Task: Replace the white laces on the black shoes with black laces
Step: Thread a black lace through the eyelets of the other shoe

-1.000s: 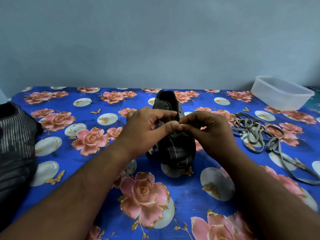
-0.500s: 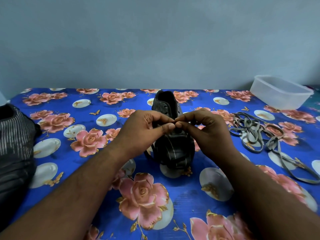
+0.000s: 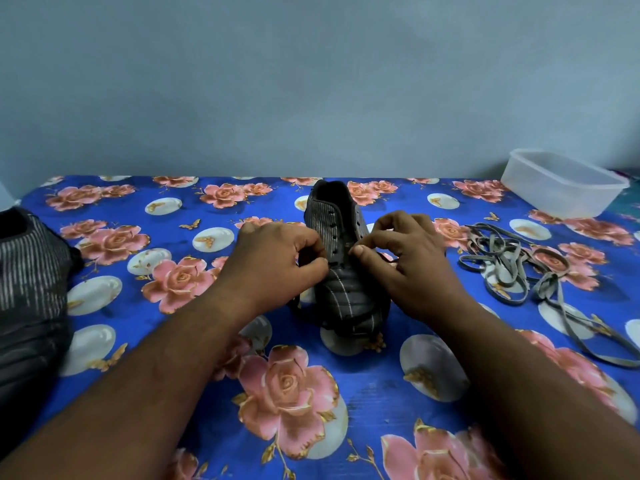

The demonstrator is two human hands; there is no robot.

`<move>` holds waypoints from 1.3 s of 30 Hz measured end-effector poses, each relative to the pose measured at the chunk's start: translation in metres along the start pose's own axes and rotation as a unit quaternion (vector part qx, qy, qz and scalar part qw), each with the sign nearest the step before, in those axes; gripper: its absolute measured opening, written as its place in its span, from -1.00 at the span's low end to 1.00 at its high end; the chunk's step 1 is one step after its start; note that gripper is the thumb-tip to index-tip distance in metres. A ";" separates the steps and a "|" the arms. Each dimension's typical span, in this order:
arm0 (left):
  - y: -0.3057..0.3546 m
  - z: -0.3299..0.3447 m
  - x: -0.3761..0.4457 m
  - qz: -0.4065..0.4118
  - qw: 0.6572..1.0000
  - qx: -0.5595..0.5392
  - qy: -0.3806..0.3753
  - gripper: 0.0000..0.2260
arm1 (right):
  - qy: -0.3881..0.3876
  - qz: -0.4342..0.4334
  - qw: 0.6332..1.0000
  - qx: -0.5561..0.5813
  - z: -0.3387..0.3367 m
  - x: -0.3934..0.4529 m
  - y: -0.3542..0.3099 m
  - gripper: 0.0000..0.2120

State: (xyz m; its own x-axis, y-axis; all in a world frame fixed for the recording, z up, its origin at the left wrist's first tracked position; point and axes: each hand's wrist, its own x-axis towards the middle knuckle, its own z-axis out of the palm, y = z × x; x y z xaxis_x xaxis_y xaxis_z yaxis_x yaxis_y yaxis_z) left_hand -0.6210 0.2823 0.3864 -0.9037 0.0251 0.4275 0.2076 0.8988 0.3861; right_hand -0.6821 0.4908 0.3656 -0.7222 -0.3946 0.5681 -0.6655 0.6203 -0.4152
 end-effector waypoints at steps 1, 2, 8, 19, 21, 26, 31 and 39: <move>0.000 0.001 0.000 0.004 1.000 0.011 0.000 -0.80 | -0.010 -0.001 1.000 -0.018 0.000 0.000 -0.001 -0.62; 0.001 0.001 0.000 0.009 1.000 0.023 0.000 -0.83 | -0.019 -0.002 0.999 -0.031 -0.001 0.000 -0.002 -0.59; 0.001 0.007 0.001 0.032 0.997 0.073 0.025 -0.84 | -0.068 -0.015 0.996 -0.063 0.003 0.000 -0.007 -0.53; -0.004 0.005 0.004 0.043 0.998 0.040 0.002 -0.75 | -0.135 0.063 0.988 0.045 0.003 0.001 -0.009 -0.85; -0.008 0.004 0.004 0.061 0.997 0.039 -0.014 -0.66 | -0.149 0.074 0.984 0.059 0.004 0.001 -0.009 -0.87; -0.009 0.005 0.005 0.084 0.996 0.016 -0.001 -0.60 | -0.159 0.085 0.977 0.112 0.005 0.003 -0.007 -0.96; -0.009 0.005 0.005 0.080 0.997 0.011 0.010 -0.70 | -0.155 0.091 0.971 0.160 0.009 0.005 -0.006 -0.91; -0.012 0.010 0.006 0.023 0.995 -0.098 -0.008 -0.60 | -0.098 0.087 0.978 0.161 0.011 0.007 -0.003 -0.95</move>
State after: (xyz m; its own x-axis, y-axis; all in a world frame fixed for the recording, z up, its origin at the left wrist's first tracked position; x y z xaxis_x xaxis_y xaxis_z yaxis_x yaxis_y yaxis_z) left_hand -0.6326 0.2760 0.3756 -0.8970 0.0716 0.4362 0.3159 0.7940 0.5193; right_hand -0.6867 0.4791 0.3631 -0.8316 -0.4431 0.3348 -0.5307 0.4563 -0.7143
